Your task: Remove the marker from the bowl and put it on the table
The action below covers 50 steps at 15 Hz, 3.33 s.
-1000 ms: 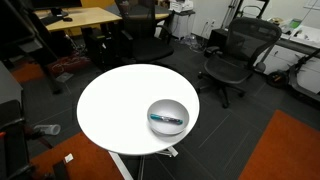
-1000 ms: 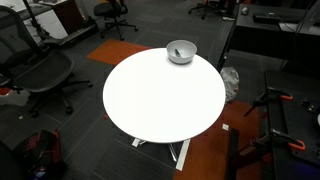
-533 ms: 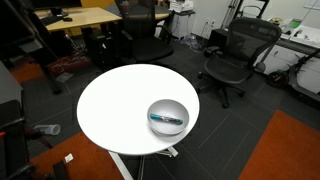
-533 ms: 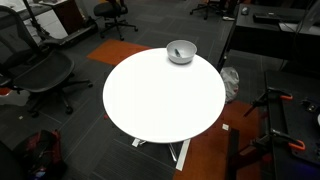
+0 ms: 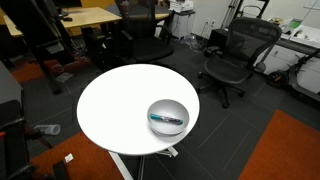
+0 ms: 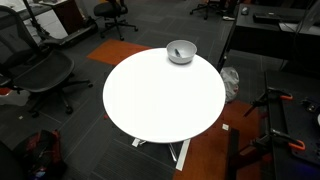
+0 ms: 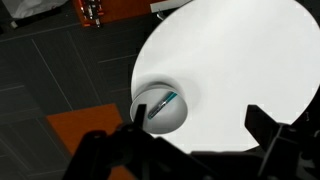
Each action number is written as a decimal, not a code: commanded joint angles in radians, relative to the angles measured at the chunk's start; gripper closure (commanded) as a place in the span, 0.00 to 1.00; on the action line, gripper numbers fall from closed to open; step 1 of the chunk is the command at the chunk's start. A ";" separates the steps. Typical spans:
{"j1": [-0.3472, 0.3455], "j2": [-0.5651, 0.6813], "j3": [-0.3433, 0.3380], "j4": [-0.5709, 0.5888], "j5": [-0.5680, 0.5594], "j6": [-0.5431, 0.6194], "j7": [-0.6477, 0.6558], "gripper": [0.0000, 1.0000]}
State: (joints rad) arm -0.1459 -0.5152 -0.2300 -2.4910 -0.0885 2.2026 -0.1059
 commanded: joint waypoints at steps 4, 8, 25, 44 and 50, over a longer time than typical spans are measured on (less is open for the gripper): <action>-0.033 0.209 0.063 0.086 0.024 0.107 0.237 0.00; -0.033 0.316 0.063 0.123 0.050 0.162 0.333 0.00; 0.011 0.787 0.048 0.366 0.117 0.352 0.645 0.00; -0.037 1.224 0.023 0.794 0.214 0.257 0.579 0.00; -0.049 1.288 0.028 0.854 0.219 0.200 0.566 0.00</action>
State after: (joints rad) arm -0.1860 0.7363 -0.2042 -1.6949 0.1003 2.4560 0.4962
